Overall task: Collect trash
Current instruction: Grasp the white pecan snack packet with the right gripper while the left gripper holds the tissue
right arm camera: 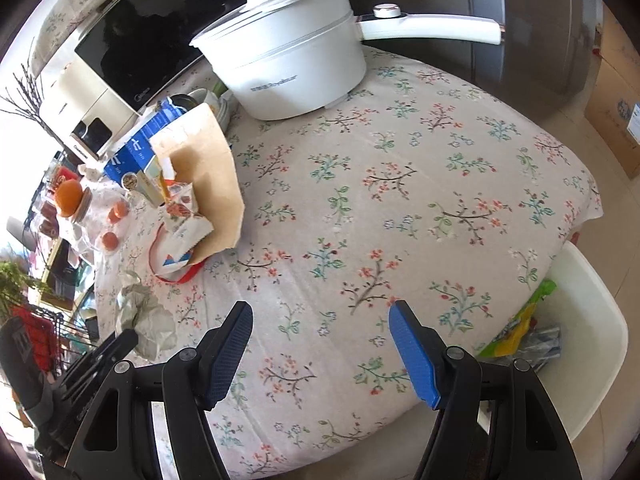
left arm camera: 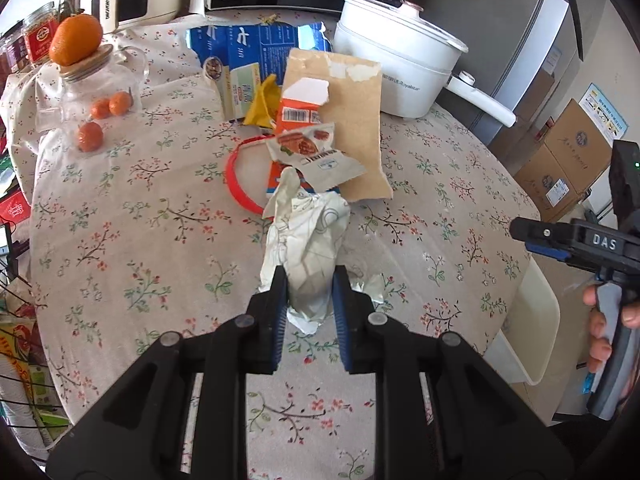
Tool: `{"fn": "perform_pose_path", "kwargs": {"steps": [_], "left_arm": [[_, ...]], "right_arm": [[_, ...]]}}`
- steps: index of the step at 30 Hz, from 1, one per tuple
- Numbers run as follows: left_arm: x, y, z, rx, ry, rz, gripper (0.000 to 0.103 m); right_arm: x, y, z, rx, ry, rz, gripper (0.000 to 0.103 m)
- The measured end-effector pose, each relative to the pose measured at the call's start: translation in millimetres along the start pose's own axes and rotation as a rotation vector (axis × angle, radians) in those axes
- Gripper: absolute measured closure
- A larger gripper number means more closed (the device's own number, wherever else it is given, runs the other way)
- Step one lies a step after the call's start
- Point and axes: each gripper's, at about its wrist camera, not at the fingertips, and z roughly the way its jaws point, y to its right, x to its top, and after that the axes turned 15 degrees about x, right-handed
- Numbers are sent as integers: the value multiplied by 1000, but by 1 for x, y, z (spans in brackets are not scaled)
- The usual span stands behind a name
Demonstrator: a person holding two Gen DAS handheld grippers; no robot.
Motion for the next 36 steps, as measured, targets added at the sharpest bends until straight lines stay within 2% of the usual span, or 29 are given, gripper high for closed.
{"fn": "perform_pose_path", "kwargs": {"steps": [9, 14, 20, 22, 26, 30, 32, 34, 36], "left_arm": [[10, -49, -28, 67, 69, -105, 80], [17, -68, -33, 37, 77, -170, 80], [21, -76, -32, 20, 69, -195, 80], [22, -78, -31, 22, 65, -196, 80], [23, -82, -29, 16, 52, -213, 80], [23, -79, -29, 11, 52, -215, 80], [23, -77, -28, 8, 51, -211, 80], [23, -74, -28, 7, 51, -206, 80], [23, -73, -28, 5, 51, -204, 80]], "right_arm": [[19, -69, 58, 103, -37, -148, 31], [35, -102, 102, 119, -63, -228, 32], [46, -105, 159, 110, -126, -204, 38], [42, -104, 174, 99, -149, -201, 46], [31, -105, 186, 76, -146, -246, 53], [29, -109, 184, 56, -131, -298, 73], [28, -109, 184, 54, -150, -309, 101], [22, -111, 186, 18, -173, -358, 102], [16, -111, 186, 29, -185, -377, 102]]}}
